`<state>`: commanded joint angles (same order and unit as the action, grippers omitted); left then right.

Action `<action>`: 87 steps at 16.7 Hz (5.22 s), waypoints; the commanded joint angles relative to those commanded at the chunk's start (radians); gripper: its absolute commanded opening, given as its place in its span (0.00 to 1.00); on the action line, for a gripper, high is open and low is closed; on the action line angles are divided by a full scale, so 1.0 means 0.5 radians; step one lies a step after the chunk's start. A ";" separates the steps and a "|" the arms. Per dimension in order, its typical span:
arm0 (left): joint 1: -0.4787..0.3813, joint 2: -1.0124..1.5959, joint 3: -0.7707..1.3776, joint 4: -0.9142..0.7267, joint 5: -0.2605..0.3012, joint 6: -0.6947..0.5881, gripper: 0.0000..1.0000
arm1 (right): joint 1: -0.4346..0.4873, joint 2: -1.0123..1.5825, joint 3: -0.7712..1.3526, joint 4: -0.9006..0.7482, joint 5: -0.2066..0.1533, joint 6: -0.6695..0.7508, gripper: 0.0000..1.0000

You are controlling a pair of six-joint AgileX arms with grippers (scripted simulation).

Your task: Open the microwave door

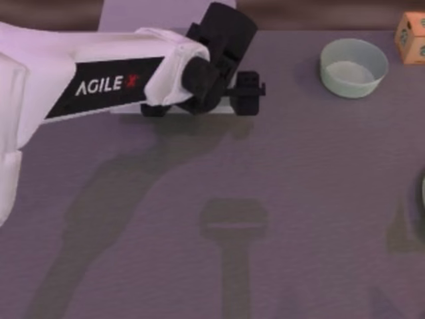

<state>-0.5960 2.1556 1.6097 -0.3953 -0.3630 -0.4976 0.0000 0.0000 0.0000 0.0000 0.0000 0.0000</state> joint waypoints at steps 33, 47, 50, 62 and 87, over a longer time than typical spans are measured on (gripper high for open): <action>-0.071 -0.167 -0.259 0.068 -0.044 -0.064 0.00 | 0.000 0.000 0.000 0.000 0.000 0.000 1.00; -0.071 -0.167 -0.259 0.068 -0.044 -0.064 0.00 | 0.000 0.000 0.000 0.000 0.000 0.000 1.00; -0.071 -0.167 -0.259 0.068 -0.044 -0.064 0.00 | 0.000 0.000 0.000 0.000 0.000 0.000 1.00; -0.061 -0.254 -0.392 0.158 0.027 0.042 0.00 | 0.000 0.000 0.000 0.000 0.000 0.000 1.00; -0.060 -0.255 -0.399 0.159 0.029 0.046 0.00 | 0.000 0.000 0.000 0.000 0.000 0.000 1.00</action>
<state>-0.6259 2.0280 1.4104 -0.3156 -0.3483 -0.4744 0.0000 0.0000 0.0000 0.0000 0.0000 0.0000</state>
